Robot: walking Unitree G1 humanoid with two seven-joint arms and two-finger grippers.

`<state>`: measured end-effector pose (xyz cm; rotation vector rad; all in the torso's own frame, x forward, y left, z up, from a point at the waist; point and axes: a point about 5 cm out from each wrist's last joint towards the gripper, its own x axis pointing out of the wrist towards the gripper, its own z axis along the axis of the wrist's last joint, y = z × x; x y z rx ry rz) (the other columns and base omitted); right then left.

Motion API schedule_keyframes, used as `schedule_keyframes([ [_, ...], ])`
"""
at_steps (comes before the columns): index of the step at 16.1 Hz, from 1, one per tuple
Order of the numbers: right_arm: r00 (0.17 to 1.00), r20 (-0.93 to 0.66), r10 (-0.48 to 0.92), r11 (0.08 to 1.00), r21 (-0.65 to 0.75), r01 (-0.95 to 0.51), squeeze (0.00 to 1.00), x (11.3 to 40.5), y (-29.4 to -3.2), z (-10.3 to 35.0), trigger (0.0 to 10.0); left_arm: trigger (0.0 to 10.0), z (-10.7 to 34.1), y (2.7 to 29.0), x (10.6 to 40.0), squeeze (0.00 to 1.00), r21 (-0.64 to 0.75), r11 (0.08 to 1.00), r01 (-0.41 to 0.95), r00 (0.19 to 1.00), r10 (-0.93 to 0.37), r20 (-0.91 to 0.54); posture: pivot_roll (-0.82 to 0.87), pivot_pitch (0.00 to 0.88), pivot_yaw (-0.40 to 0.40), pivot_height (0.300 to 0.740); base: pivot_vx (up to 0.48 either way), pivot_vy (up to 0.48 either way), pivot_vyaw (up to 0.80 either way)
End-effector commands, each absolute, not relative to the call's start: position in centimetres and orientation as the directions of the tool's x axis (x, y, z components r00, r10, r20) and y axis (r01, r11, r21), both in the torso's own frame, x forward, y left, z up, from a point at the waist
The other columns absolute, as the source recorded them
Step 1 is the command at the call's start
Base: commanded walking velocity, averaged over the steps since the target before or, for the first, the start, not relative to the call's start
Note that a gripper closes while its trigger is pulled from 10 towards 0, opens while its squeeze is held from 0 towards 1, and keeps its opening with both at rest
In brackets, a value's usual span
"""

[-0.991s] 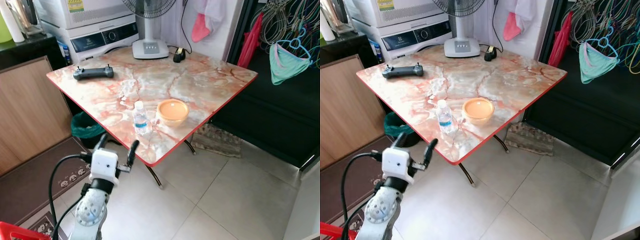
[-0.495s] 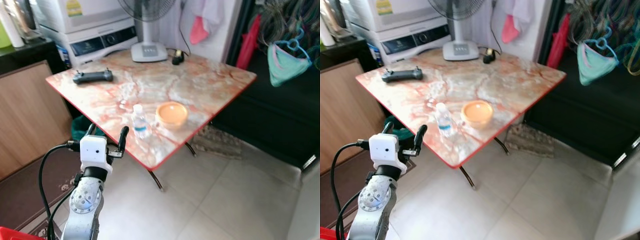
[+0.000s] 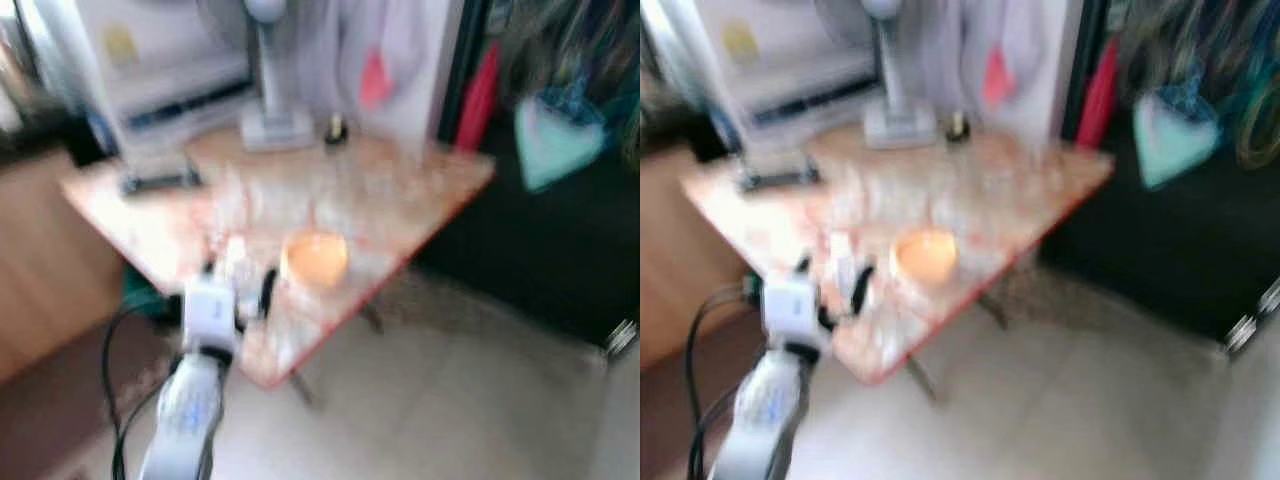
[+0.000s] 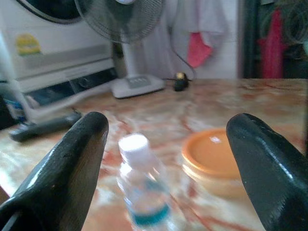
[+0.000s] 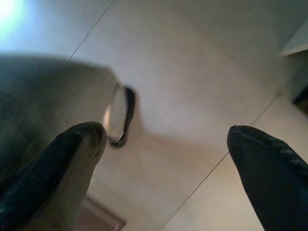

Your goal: Restocking fridge

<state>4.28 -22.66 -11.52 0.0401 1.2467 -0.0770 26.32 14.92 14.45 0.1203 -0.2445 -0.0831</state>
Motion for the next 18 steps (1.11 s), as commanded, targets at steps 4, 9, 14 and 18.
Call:
schedule_keyframes([
  [4, 0.351, -0.936, 0.007, 1.000, 0.017, 0.025, 0.00, 5.9, -21.8, -11.5, 10.0, 10.0, 15.4, 16.3, 26.3, 0.00, 0.147, 0.989, 0.005, 0.965, -0.043, 0.260, 0.14, 0.000, -0.008, 0.740, 0.336, 0.000, 0.00],
  [9, 0.352, -0.936, 0.016, 1.000, 0.024, 0.020, 0.00, 5.9, -21.8, -11.5, 10.0, 10.0, 16.3, 16.5, 26.0, 0.00, 0.161, 0.986, -0.047, 0.952, -0.004, 0.305, 0.15, 0.000, -0.019, 0.740, 0.177, 0.000, 0.60],
  [14, 0.356, -0.934, 0.017, 1.000, 0.024, 0.017, 0.00, 5.9, -21.8, -11.4, 10.0, 10.0, 19.3, 16.0, 26.4, 0.00, 0.213, 0.976, -0.044, 0.930, -0.038, 0.365, 0.17, 0.000, -0.028, 0.740, 0.000, 0.000, 0.00],
  [18, 0.353, -0.935, 0.022, 1.000, 0.025, 0.005, 0.00, 6.0, -21.7, -11.4, 10.0, 10.0, 23.1, 15.8, 27.4, 0.00, 0.245, 0.969, 0.026, 0.936, -0.110, 0.334, 0.17, 0.000, -0.028, 0.740, 0.000, 0.000, 0.00],
])
